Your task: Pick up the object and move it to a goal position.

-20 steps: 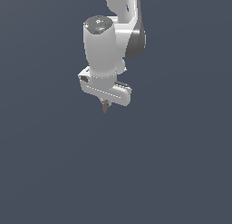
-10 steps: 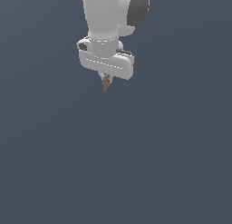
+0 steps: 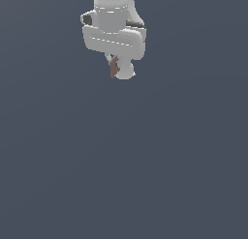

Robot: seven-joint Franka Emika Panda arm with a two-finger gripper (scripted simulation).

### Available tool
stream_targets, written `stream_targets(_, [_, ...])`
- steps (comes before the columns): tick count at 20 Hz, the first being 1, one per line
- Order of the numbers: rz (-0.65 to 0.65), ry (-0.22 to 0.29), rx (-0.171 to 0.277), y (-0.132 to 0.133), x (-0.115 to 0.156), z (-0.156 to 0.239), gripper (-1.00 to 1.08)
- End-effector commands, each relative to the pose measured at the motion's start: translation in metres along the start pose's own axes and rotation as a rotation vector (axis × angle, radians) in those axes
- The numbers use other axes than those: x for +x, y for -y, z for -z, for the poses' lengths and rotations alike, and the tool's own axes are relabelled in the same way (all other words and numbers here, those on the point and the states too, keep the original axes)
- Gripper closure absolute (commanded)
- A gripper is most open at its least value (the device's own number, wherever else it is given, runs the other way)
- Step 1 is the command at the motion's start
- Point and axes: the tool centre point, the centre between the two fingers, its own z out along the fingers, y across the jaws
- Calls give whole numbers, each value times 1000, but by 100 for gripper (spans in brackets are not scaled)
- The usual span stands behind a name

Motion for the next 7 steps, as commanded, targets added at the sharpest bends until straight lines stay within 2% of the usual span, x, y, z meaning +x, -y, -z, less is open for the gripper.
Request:
stream_targets(1, [0, 1, -1, -2, -6, 10, 108])
stream_targets(7, [0, 1, -1, -4, -11, 19, 108])
